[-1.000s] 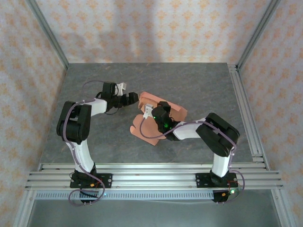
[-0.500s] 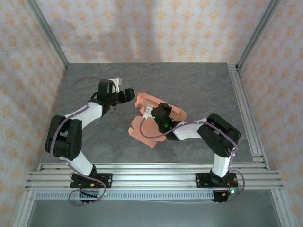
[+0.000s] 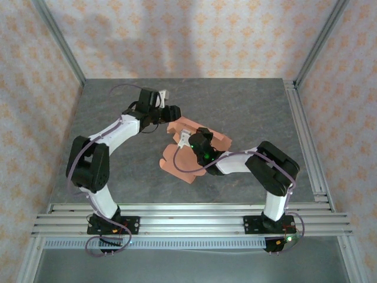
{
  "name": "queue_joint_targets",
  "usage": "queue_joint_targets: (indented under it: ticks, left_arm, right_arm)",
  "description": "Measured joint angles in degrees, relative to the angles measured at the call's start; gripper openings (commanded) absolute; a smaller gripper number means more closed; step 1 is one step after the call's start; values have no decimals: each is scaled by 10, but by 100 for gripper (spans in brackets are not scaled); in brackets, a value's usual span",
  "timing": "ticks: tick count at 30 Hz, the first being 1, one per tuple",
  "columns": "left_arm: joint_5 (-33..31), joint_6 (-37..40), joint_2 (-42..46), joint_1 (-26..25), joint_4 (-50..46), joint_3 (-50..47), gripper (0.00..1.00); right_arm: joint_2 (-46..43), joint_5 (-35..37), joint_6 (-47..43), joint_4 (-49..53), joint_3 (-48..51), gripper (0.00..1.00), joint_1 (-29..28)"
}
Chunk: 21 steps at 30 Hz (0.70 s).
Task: Fold the paper box
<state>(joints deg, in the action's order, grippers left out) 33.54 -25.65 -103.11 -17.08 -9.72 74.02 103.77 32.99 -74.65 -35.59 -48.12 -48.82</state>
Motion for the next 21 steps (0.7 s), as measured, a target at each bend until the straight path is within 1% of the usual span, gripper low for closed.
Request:
queue_joint_targets:
  ticks: [3,7,15,18,21]
  left_arm:
    - [17,0,-24,-9,-19,11,50]
    - [43,-1,-30,-16,-33,11,50]
    - [102,-46,-31,-16,-5,8,50]
    - [112,-60,-32,-16,6,8,50]
    - [101,-55,-31,-16,2,8,51]
  right_arm:
    - [0,0,-2,0,2,3,0]
    - [0,0,-2,0,2,3,0]
    - [0,0,-2,0,2,3,0]
    - [0,0,-2,0,2,3,0]
    - [0,0,-2,-1,2,3,0]
